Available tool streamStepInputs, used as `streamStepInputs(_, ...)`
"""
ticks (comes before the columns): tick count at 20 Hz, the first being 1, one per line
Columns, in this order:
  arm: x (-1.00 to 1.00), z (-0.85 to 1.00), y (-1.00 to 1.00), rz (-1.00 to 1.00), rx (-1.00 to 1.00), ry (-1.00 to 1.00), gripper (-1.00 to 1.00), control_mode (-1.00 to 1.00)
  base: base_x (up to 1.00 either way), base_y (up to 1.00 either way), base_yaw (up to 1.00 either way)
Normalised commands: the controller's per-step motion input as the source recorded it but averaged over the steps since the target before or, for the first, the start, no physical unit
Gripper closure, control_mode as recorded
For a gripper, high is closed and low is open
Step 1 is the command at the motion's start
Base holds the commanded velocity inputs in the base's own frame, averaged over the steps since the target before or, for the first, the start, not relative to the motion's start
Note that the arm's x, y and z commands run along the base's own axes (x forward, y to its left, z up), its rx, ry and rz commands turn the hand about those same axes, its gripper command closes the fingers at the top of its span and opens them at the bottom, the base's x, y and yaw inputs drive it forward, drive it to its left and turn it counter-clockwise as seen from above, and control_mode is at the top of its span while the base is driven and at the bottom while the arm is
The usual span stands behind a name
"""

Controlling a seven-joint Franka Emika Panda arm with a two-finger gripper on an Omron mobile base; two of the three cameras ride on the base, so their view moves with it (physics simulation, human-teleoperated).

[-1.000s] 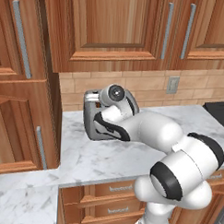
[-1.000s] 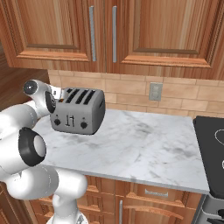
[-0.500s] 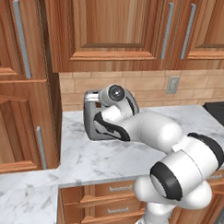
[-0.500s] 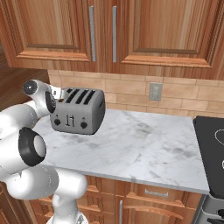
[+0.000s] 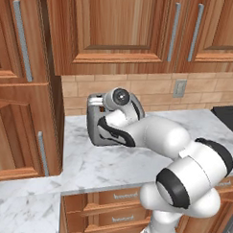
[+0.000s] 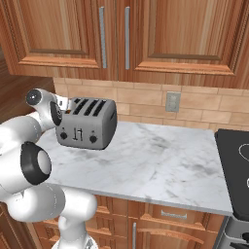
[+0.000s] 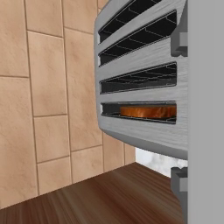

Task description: Start the toaster. Once the lever pops up, take the bread to the plate on the dining counter.

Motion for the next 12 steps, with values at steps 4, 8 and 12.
streamStepInputs(4, 0.00, 0.00, 0.00, 0.00, 0.00, 0.00, -1.00, -1.00, 0.00, 0.00, 0.00)
streamStepInputs(8, 0.00, 0.00, 0.00, 0.00, 0.00, 0.00, -1.00, -1.00, 0.00, 0.00, 0.00)
streamStepInputs(12, 0.00, 0.00, 0.00, 0.00, 0.00, 0.00, -1.00, -1.00, 0.00, 0.00, 0.00)
